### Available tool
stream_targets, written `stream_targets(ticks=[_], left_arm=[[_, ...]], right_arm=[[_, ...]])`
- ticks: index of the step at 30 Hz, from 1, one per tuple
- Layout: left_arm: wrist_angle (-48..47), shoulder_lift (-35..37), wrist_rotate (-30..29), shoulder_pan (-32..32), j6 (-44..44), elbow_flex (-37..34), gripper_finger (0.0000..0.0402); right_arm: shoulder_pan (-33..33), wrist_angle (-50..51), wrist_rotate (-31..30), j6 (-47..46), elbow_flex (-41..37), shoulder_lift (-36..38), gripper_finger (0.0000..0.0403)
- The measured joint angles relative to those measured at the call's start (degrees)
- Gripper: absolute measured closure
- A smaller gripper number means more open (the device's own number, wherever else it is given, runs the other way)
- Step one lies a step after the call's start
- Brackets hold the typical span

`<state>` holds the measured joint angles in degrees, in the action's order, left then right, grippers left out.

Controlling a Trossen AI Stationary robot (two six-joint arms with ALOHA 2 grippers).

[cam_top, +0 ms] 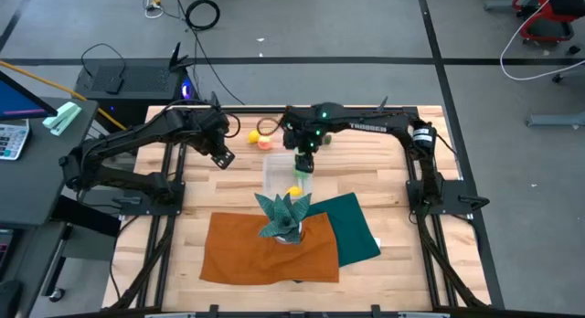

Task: Pick and placing Produce into tupperware
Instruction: Put the yellow lemon into the transparent bin

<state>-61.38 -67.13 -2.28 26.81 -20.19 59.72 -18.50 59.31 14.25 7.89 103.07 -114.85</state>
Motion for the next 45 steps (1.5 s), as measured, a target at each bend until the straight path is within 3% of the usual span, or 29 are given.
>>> stream_targets(ticks=[14, 23, 28, 33, 38, 42, 45], left_arm=[[11.08, 0.00, -0.02, 0.00, -0.10, 0.00, 0.0237], [22.55, -2.19, 0.76, 3.20, -3.34, 0.02, 0.0237], [29.55, -6.54, 19.90, 11.65, -6.60, 0.02, 0.0237], [36.75, -10.17, 22.28, 17.64, -6.58, 0.21, 0.0237], [35.43, -15.10, 23.08, 22.20, -4.45, 6.52, 0.0245], [30.39, -19.44, 23.57, 22.85, 0.48, 17.52, 0.0258], [21.51, -23.78, 20.33, 22.04, 6.39, 26.91, 0.0268]], right_arm=[[-10.53, 4.34, -2.33, -8.03, 1.99, 9.57, 0.0186], [-11.76, 12.60, -2.18, -8.29, 1.99, 12.83, 0.0188], [-11.70, 12.68, -2.16, -8.25, 1.97, 14.01, 0.0188], [-11.72, 12.68, -2.16, -8.25, 1.97, 14.05, 0.0188], [-11.14, 12.68, -2.18, -8.29, 1.94, 14.06, 0.0188], [-10.52, 12.67, -2.17, -8.36, 1.94, 14.04, 0.0188], [-9.94, 12.68, -2.23, -8.92, 1.92, 14.04, 0.0188]])
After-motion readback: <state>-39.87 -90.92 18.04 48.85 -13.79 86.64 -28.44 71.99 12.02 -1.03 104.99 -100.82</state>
